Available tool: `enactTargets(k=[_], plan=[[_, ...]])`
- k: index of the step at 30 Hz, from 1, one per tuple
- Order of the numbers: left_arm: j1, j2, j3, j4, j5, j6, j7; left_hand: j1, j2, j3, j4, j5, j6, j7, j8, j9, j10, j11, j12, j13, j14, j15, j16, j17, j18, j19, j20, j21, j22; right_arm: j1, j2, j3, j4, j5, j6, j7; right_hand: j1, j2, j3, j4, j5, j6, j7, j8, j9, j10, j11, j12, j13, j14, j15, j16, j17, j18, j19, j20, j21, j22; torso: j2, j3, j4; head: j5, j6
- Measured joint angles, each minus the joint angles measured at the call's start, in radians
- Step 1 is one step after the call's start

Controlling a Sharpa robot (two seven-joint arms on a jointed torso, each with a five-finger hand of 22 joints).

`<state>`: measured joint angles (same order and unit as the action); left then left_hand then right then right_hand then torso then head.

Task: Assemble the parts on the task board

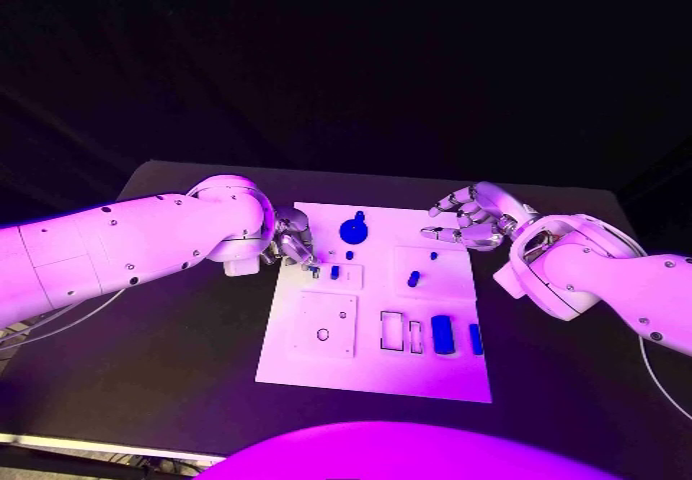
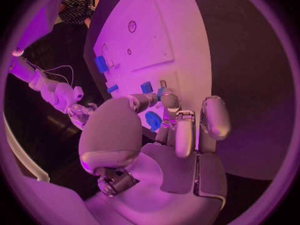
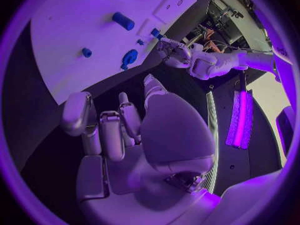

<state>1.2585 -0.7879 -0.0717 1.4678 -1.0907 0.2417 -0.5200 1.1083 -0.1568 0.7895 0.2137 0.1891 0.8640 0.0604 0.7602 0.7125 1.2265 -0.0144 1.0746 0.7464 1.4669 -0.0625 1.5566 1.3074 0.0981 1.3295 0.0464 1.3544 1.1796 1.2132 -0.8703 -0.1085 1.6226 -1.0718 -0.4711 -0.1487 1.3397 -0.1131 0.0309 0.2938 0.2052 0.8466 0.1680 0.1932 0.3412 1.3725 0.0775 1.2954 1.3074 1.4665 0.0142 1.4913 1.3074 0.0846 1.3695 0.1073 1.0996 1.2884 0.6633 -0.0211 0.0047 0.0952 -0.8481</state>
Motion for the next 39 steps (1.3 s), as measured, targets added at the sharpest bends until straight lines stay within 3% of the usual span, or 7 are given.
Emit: enactTargets(k=[6,12,13,14,39], plan=[[0.0,0.005,0.0,-0.003,-0.001,0.008,0.0,-0.003,-0.002,0.0,0.0,0.001,0.0,0.0,0.0,-0.001,0.0,0.0,0.005,0.004,0.0,0.0,0.004,0.0,0.0,0.0,0.0,0.004,0.001,0.0,0.0,0.0,0.0,0.0,-0.003,0.001,0.0,0.0,0.0,0.0,0.0,0.0,0.0,0.0,0.0,0.0,0.0,-0.004,-0.001,0.0,0.0,0.0,0.0,0.0,0.0,0.0,-0.004,-0.001,0.0,0.0002,0.0,-0.002,-0.002],[0.0,0.005,0.0,-0.004,0.006,0.017,0.0,-0.015,-0.005,0.0,0.0,0.024,0.007,0.0,0.0,-0.003,0.01,-0.003,0.012,0.014,0.0,0.0,0.004,0.0,0.0,0.0,0.0,0.004,0.006,0.0,0.0,0.0,0.0,0.0,-0.005,0.001,0.0,0.0,0.0,0.0,0.0,0.0,0.0,0.0,0.0,0.0,0.0,-0.004,-0.001,0.0,0.0,0.0,0.0,0.0,0.0,0.0,-0.004,-0.001,0.0,0.0003,0.0,-0.002,-0.003],[0.0,0.005,0.0,-0.005,0.009,0.018,0.0,-0.016,-0.005,0.004,-0.004,0.025,0.009,-0.002,0.0,-0.003,0.01,-0.003,0.012,0.014,0.0,0.0,0.004,0.0,0.0,0.0,0.0,0.004,0.007,0.0,0.0,0.0,0.0,0.0,-0.005,0.001,0.0,0.0,0.0,0.0,0.0,0.0,0.0,0.0,0.0,0.0,0.0,-0.004,-0.001,0.0,0.0,0.0,0.0,0.0,0.0,0.0,-0.004,-0.001,0.0,0.0003,0.0,-0.002,-0.003],[0.0,0.005,0.0,-0.005,0.012,0.019,0.0,-0.022,-0.011,0.032,-0.032,0.025,0.011,-0.003,-0.002,-0.004,0.013,-0.001,0.012,0.014,0.0,0.0,0.004,0.0,0.0,0.0,0.0,0.004,0.007,0.0,-0.001,0.0,0.0,0.0,-0.006,0.001,0.0,0.0,0.0,0.0,0.0,0.0,0.0,0.0,0.0,0.0,0.0,-0.004,-0.001,0.0,0.0,0.0,0.0,0.0,0.0,0.0,-0.004,-0.001,0.0,0.0003,0.0,-0.002,-0.003],[-0.001,0.011,0.0,-0.007,0.008,0.022,0.001,-0.021,-0.011,0.033,-0.033,0.031,0.014,0.0,-0.007,-0.007,0.014,0.0,0.012,0.017,0.0,0.0,0.008,0.0,0.001,0.003,-0.004,0.008,0.009,-0.001,0.001,0.0,-0.002,0.0,-0.006,0.002,0.0,0.0,0.0,0.0,0.0,0.0,0.0,0.0,0.0,0.0,0.0,-0.004,-0.001,-0.004,-0.004,0.0,0.0,0.0,0.0,0.0,-0.004,-0.001,0.0,0.0001,0.0003,0.001,-0.01]])
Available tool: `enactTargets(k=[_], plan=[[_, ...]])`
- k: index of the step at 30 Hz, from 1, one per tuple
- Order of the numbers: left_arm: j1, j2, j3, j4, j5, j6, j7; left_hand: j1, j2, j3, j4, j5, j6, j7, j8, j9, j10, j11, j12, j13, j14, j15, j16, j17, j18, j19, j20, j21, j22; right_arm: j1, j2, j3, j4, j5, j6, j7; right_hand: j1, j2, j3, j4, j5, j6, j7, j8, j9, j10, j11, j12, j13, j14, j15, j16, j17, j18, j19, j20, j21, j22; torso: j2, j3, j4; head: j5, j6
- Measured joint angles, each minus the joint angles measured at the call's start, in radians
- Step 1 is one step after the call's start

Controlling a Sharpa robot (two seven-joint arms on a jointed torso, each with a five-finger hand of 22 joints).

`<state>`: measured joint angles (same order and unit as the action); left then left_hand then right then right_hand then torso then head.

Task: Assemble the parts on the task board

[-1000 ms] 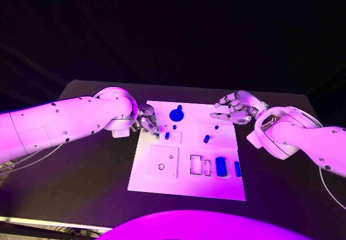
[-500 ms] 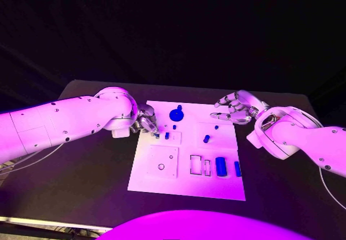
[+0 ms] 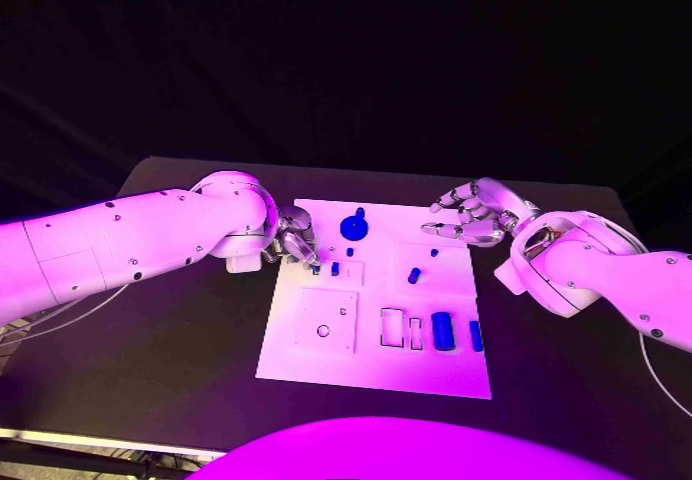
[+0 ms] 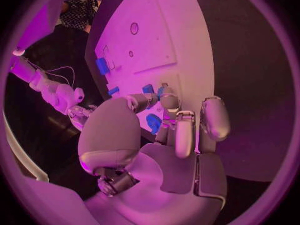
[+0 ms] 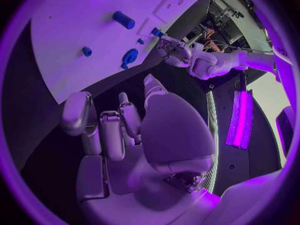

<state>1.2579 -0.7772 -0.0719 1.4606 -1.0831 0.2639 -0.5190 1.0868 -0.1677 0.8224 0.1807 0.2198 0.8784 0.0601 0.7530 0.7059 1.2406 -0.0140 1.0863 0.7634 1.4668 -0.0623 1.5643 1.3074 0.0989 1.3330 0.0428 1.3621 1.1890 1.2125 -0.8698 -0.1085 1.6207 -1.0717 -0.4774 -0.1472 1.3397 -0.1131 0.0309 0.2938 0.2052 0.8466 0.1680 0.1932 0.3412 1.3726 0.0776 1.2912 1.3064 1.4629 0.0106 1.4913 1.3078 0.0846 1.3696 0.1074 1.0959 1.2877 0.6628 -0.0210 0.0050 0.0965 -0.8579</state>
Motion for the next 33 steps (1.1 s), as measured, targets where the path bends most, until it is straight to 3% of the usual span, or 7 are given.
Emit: enactTargets(k=[33], plan=[[0.0,0.002,0.0,0.003,-0.022,0.031,0.001,0.001,0.001,-0.003,-0.003,0.021,0.003,-0.002,0.001,-0.002,0.011,-0.004,0.005,0.011,0.0,0.0,0.0,0.0,0.0,0.0,0.0,0.004,0.005,0.0,0.002,0.0,-0.004,0.001,0.001,0.001,0.0,0.0,0.0,0.0,0.0,0.0,0.0,0.0,-0.001,0.0,0.0,0.0,0.0,0.0,0.0,0.0,0.0,0.0,0.0,0.0,0.0,0.0,0.0,0.0003,-0.0004,-0.004,-0.006]])
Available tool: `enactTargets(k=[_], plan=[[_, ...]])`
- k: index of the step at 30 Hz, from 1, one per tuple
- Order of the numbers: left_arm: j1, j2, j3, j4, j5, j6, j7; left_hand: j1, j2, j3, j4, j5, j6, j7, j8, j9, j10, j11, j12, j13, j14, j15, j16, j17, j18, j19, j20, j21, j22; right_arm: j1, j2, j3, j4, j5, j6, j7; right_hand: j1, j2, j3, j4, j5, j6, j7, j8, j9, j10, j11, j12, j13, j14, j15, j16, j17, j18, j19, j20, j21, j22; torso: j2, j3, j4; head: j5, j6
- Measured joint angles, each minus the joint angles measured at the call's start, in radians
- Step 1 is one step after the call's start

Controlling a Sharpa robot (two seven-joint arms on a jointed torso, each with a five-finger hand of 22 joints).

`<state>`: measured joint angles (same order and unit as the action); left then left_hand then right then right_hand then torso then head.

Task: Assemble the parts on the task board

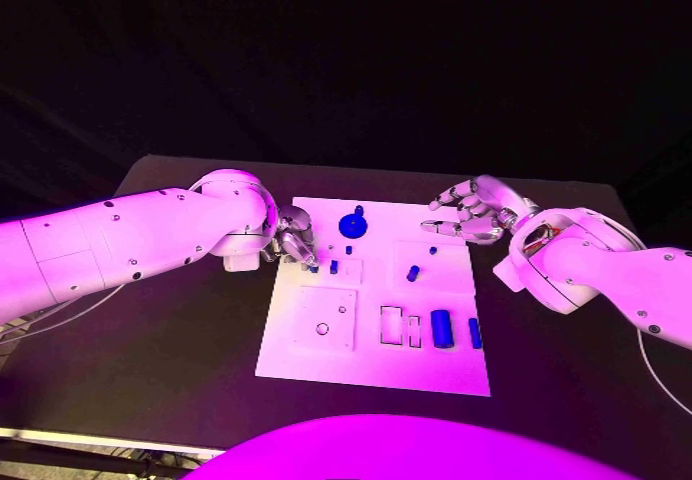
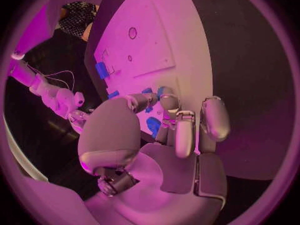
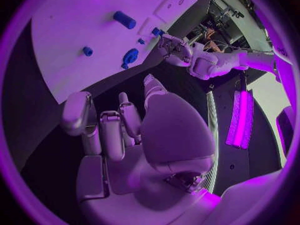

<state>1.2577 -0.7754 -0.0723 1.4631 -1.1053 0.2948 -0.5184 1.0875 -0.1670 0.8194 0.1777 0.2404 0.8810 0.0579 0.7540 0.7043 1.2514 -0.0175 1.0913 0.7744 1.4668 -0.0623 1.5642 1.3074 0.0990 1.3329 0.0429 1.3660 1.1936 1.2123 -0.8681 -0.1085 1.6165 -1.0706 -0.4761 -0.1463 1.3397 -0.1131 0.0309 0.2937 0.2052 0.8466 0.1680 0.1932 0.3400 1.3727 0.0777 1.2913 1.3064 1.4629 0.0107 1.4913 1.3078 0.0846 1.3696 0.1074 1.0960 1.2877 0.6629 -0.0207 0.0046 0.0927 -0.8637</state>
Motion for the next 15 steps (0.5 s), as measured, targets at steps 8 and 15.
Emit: enactTargets(k=[8,15], plan=[[0.0,0.002,0.0,-0.007,-0.002,0.001,0.001,0.0,0.0,0.0,0.0,0.0,0.0,0.0,0.0,-0.001,0.0,0.0,0.0,0.0,0.0,0.0,0.0,0.0,0.0,0.0,0.0,0.0,0.0,0.0,0.0,0.0,0.0,0.0,0.0,0.0,0.0,0.0,0.0,0.0,0.0,0.0,0.0,0.0,0.0,0.0,0.0,0.0,0.0,0.0,0.0,0.0,0.0,0.0,0.0,0.0,0.0,0.0,0.0,-0.0001,0.0007,0.0,0.0],[0.001,0.011,-0.005,-0.014,-0.004,0.002,0.003,-0.003,-0.003,0.0,0.0,0.0,0.005,0.002,0.0,0.0,0.002,0.002,0.0,0.0,0.0,0.0,0.0,0.0,0.0,0.0,0.0,0.0,0.0,0.0,0.0,0.0,0.0,0.0,0.0,0.0,0.0,0.0,0.0,0.0,0.0,0.0,0.0,0.0,0.0,0.0,0.0,0.0,0.0,0.0,0.0,0.0,0.0,0.0,0.0,0.0,0.0,0.0,0.0,-0.0003,-0.0005,0.0,-0.002]])
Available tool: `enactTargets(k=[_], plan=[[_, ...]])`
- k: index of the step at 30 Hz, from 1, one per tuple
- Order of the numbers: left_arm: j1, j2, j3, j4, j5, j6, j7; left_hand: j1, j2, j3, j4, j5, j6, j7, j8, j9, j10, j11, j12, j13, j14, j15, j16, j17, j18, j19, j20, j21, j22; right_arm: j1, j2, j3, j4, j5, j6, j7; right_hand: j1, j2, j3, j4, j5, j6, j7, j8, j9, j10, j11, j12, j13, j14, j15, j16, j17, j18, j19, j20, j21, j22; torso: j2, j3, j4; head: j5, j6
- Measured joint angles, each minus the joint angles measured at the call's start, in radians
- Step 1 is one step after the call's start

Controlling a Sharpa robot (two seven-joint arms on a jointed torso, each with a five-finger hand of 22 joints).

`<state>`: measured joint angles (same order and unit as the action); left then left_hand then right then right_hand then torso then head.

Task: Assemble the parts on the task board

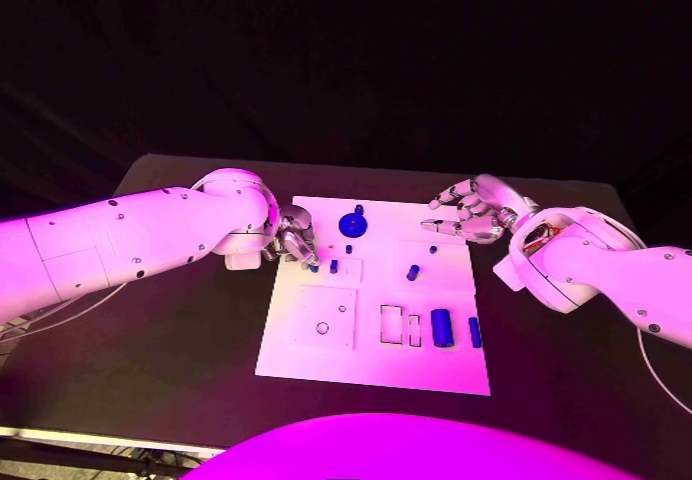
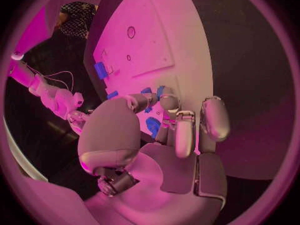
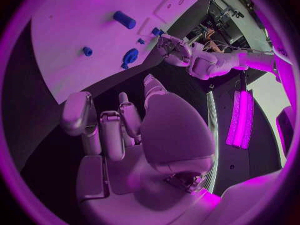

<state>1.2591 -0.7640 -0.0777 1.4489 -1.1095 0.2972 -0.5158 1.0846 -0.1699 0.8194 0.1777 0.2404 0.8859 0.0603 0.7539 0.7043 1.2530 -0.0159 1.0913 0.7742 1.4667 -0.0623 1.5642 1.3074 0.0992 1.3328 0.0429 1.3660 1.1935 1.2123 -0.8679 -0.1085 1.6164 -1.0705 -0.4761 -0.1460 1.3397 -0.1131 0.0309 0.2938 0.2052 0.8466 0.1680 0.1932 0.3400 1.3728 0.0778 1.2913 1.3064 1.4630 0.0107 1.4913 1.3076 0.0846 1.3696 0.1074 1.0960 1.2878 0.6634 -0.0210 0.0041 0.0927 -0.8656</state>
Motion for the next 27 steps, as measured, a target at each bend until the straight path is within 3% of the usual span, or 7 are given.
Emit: enactTargets(k=[21,27], plan=[[-0.003,0.005,-0.001,-0.002,-0.005,0.007,0.003,-0.005,-0.005,-0.003,-0.003,0.013,0.007,-0.003,0.0,-0.004,0.005,-0.002,0.004,0.01,0.0,0.0,0.0,0.0,0.0,0.0,0.0,0.0,0.003,0.0,-0.003,0.0,0.001,0.0,0.0,0.0,0.0,0.0,0.0,0.0,0.0,0.0,0.0,0.0,0.0,0.0,0.0,0.0,0.0,0.0,0.0,0.0,0.0,0.0,0.0,0.0,0.0,0.0,0.0,-0.0001,0.0011,-0.006,-0.006],[-0.004,0.006,-0.002,-0.002,-0.005,0.007,0.006,-0.032,-0.003,-0.018,-0.018,0.015,0.019,-0.012,0.0,-0.005,0.029,-0.007,0.02,0.034,0.0,0.0,0.0,0.0,0.0,0.004,-0.004,0.0,0.005,0.0,-0.003,0.0,0.0,0.0,0.0,0.0,0.0,0.0,0.0,0.0,0.0,0.0,0.0,0.0,0.0,0.0,0.0,0.0,0.0,0.0,0.0,0.0,0.0,0.0,0.0,0.0,0.0,0.0,-0.001,0.0,0.0011,-0.007,-0.007]])
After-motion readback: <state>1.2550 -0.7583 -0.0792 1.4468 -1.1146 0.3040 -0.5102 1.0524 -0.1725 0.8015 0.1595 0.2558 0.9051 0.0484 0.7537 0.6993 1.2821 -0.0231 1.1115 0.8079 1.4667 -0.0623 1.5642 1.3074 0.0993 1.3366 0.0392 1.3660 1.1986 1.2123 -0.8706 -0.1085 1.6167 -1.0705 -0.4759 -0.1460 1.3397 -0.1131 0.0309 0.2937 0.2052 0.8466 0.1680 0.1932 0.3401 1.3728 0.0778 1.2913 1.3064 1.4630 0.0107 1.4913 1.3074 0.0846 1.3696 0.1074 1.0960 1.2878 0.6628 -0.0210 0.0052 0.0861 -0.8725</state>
